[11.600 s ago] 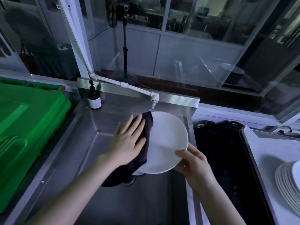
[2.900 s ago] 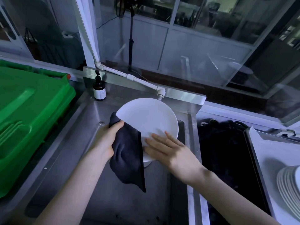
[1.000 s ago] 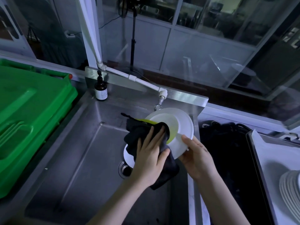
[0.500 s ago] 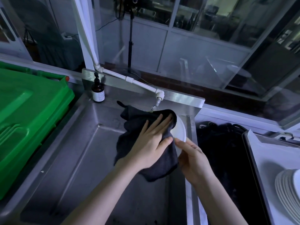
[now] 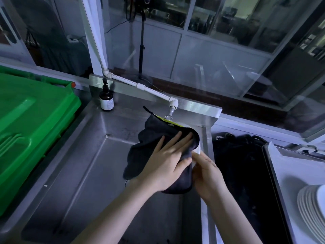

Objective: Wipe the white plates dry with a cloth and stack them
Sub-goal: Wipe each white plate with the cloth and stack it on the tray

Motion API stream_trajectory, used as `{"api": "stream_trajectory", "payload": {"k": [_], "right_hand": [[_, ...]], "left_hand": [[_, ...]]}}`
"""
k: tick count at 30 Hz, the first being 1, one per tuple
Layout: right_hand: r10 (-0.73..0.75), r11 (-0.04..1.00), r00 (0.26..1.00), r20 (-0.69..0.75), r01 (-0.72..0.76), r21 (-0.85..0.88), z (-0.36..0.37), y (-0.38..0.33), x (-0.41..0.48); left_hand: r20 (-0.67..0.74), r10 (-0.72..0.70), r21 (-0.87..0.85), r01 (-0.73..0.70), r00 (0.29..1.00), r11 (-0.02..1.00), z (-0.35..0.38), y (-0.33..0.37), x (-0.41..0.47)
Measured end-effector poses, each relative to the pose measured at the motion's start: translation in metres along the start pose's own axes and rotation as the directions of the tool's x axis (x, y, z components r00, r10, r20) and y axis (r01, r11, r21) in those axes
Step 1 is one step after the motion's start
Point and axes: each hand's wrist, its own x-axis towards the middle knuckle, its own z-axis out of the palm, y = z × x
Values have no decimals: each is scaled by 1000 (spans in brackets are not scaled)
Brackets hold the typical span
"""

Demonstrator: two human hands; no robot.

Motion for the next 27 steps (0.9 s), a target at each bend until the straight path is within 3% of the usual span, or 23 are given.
{"api": "stream_trajectory", "payload": {"k": [3,7,10,14,16,20,22,25,27], "right_hand": [[8,999,1000,22,-7,-52,-4,-1,-3],[-21,999,1000,-1,21,-50,-11,-17,-1],[-45,998,999,-23,44,-49,-12,-23,1],[-41,999,999,-36,41,-3,-7,-13,1],[-40,999,999,-18,39,-24,-5,-4,-2],[26,995,1000,3,-26,-101,-7,5,-11],[40,989,999,5,-39,-142,-10,2,-14],[10,987,1000,9,-9,-161,-14,-10,-14],[-17,992,1000,6,18,-126,-16,-19,-13]], "left_hand": [[45,-90,-99,94,995,991,-7,-16,10],[11,-239,-102,239,971,966,-6,-31,2],[-20,-178,-146,174,984,974,1,-17,-18],[-56,-85,-84,80,995,993,13,8,-25],[-61,-83,-52,80,995,995,9,5,-13],[82,-128,-36,131,988,991,-5,-19,16],[57,-157,-29,158,986,987,-11,-35,22],[-57,-190,-160,178,980,971,-13,-55,10],[-100,-289,-309,246,952,919,-7,-58,-8]]}}
